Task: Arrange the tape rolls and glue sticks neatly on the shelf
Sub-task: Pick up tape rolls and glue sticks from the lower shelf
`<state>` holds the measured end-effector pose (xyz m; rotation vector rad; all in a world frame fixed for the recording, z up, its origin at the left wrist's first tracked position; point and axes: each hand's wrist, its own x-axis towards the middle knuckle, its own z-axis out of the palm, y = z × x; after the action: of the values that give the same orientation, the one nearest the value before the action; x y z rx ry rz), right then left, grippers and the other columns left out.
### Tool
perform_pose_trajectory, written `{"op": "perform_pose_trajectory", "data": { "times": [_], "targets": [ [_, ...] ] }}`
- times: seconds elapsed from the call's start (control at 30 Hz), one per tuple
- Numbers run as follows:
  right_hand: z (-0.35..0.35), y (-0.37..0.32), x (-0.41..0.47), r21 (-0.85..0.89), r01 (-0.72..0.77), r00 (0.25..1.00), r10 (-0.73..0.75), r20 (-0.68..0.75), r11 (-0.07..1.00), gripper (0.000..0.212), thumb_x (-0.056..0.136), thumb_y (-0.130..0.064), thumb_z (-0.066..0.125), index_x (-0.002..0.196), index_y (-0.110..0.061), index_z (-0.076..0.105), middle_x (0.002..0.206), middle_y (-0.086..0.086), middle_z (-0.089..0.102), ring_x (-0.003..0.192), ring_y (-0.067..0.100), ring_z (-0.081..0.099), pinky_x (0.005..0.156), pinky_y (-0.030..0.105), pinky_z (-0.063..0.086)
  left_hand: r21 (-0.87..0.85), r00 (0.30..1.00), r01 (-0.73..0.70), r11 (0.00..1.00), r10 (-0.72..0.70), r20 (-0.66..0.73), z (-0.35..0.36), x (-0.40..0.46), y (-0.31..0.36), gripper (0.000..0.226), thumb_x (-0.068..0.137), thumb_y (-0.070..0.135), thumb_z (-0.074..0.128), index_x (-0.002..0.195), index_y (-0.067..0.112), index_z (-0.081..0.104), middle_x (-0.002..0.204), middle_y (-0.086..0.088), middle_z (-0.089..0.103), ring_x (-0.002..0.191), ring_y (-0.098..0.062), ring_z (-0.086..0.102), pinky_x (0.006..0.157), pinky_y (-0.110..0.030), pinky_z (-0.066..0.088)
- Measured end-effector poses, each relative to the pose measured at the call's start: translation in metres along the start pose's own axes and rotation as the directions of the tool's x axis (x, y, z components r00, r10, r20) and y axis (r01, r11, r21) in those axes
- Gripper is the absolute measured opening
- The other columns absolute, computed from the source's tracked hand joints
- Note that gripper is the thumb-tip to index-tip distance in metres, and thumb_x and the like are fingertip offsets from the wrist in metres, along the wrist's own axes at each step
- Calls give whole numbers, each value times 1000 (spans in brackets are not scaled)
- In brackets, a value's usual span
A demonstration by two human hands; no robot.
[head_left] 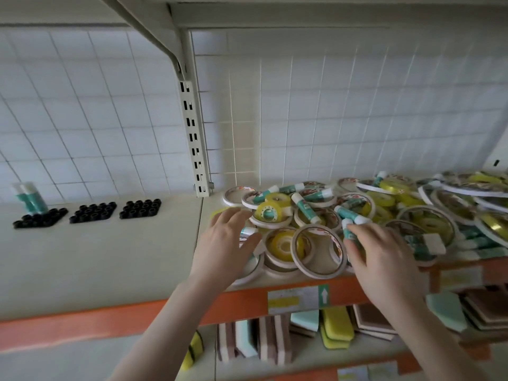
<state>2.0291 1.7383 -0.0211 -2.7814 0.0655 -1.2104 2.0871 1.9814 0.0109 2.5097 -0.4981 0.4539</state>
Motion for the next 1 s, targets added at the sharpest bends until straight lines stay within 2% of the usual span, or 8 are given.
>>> {"op": "perform_pose_trajectory", "data": {
  "times": [0.2,0.37,0.5,0.57,0.67,0.77,0.87,1.0],
  "targets": [
    [6,15,13,9,-23,999,23,-26,1000,17,82,-11,66,97,-4,68,86,11,65,76,31,61,64,38,51,-11,999,-46,999,47,28,5,11,9,42,92,36,54,132,26,51,137,8,47,128,-15,37,97,-24,32],
    [12,25,23,-74,-79,990,87,110,994,19,78,-11,70,96,-4,67,78,10,63,67,28,59,55,34,48,-22,998,-55,998,55,-3,9,2,1,31,88,33,61,118,26,62,121,10,57,115,-13,48,81,-18,33],
    [16,26,25,-99,-123,978,137,159,988,25,77,-6,70,101,-4,66,77,11,62,68,30,58,57,35,47,-49,999,-38,998,38,-8,10,-5,-7,24,84,31,66,108,25,68,108,13,58,108,-13,51,78,-19,32],
    [18,26,28,-112,-119,977,137,164,987,26,74,-3,71,100,-3,66,74,12,62,67,31,58,56,35,46,-63,1000,-15,998,15,-6,10,-7,-11,22,83,33,67,103,26,70,102,15,55,105,-12,51,77,-20,32],
    [21,27,32,-118,-128,978,145,147,985,24,74,0,70,97,-3,67,76,12,62,69,31,58,55,32,42,-64,999,-8,998,11,34,8,-8,-16,23,85,43,62,99,28,71,103,12,61,101,-11,52,76,-23,38],
    [23,28,35,-99,-146,979,159,129,984,19,78,-1,67,96,-5,67,77,11,62,69,29,57,56,28,38,-64,997,-36,997,40,69,6,-9,-17,23,87,42,61,103,28,70,104,9,65,100,-12,55,79,-25,43],
    [25,28,36,-85,-151,983,159,96,985,21,78,1,67,99,-3,67,77,14,61,70,32,57,57,30,39,-65,992,-81,995,87,93,6,-9,-16,24,86,38,62,107,29,69,102,10,68,99,-12,57,80,-25,45],
    [24,25,40,-43,-155,987,157,36,987,25,79,3,66,103,-1,66,83,20,60,72,37,58,58,32,41,-35,980,-117,993,121,161,7,-7,-12,37,86,28,61,121,36,60,108,11,66,98,-11,59,78,-28,49]
  ]
}}
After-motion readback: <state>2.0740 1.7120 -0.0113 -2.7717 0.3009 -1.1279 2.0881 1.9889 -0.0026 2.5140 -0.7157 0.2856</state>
